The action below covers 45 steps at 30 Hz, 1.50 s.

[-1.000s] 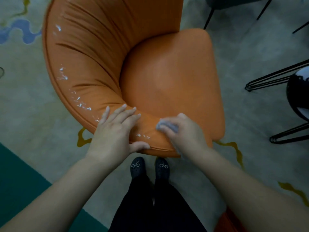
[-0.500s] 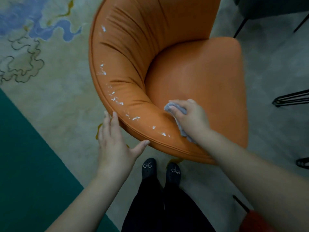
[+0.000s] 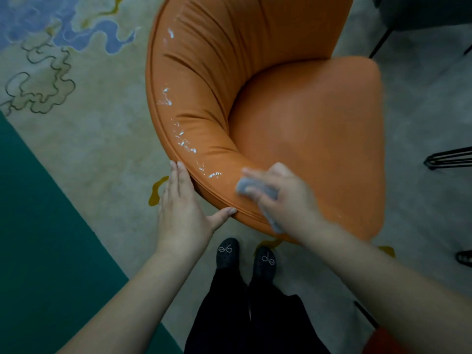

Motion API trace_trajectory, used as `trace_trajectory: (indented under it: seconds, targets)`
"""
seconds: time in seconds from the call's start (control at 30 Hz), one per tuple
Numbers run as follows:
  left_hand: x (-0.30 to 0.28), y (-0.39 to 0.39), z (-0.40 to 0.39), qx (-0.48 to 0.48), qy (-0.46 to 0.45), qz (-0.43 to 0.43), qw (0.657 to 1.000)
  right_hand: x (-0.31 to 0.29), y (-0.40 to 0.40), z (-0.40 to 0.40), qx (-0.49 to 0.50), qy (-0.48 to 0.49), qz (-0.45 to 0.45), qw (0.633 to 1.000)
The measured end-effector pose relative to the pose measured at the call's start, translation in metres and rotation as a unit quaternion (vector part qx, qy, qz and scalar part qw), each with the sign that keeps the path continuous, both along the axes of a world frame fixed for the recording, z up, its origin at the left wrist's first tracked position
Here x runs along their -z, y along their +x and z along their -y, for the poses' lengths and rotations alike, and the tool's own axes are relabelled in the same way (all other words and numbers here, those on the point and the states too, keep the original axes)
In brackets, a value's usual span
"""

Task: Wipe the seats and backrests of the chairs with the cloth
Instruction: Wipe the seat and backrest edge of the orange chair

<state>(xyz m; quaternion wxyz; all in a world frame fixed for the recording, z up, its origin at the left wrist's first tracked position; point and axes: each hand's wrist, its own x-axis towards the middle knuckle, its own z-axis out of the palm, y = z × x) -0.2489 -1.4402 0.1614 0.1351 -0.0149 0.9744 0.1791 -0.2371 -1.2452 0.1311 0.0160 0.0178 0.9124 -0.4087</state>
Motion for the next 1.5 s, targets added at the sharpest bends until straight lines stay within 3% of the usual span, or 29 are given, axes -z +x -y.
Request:
trace_trajectory:
  seconds: [0.1, 0.23, 0.3, 0.43, 0.6, 0.7, 0.77, 0.83, 0.93, 1.1, 1.23, 1.37, 1.43, 1.5]
  targets:
    - [0.000, -0.001, -0.003, -0.002, 0.001, 0.002, 1.000, 0.007, -0.007, 0.003, -0.018, 0.047, -0.009, 0.999]
    - [-0.005, -0.003, -0.003, 0.001, -0.015, 0.005, 1.000, 0.020, -0.054, -0.011, 0.091, 0.009, 0.115, 0.989]
    - [-0.006, -0.004, -0.003, 0.008, -0.022, 0.003, 1.000, 0.017, -0.053, -0.007, 0.087, -0.016, 0.086, 0.992]
    - [-0.005, -0.004, -0.004, 0.008, -0.025, 0.006, 1.000, 0.010, -0.011, 0.013, -0.044, 0.028, -0.030, 0.998]
    - [-0.010, -0.006, -0.005, 0.007, -0.042, 0.015, 0.999, 0.014, -0.053, -0.012, 0.074, 0.020, 0.104, 0.992]
    - [-0.012, -0.006, -0.006, 0.004, -0.040, 0.026, 0.999, 0.006, -0.030, -0.021, 0.061, -0.023, 0.074, 0.995]
    - [-0.013, -0.002, -0.009, -0.005, -0.029, 0.037, 0.999, 0.003, 0.004, -0.017, -0.004, 0.011, 0.047, 0.999]
    - [-0.015, 0.005, -0.014, -0.004, -0.026, 0.035, 0.999, 0.004, 0.011, -0.022, 0.020, 0.030, 0.063, 0.997]
    - [-0.019, 0.019, -0.026, 0.035, -0.037, 0.003, 0.999, 0.006, -0.006, -0.039, 0.066, 0.019, 0.130, 0.989]
    - [-0.022, 0.028, -0.052, 0.197, -0.038, -0.042, 0.979, 0.000, 0.015, -0.063, 0.083, -0.112, 0.098, 0.985]
    - [-0.016, 0.021, -0.075, 0.239, -0.020, 0.006, 0.971, 0.014, 0.044, -0.085, 0.063, -0.053, 0.116, 0.990]
    - [-0.015, 0.017, -0.082, 0.276, -0.030, 0.019, 0.960, 0.023, 0.025, -0.120, 0.084, 0.042, 0.194, 0.977]
    - [-0.014, 0.016, -0.080, 0.281, -0.036, 0.013, 0.959, 0.013, 0.020, -0.135, 0.120, -0.059, 0.187, 0.973]
    - [-0.012, 0.017, -0.080, 0.284, -0.043, 0.006, 0.958, 0.006, 0.034, -0.137, 0.093, -0.106, 0.161, 0.977]
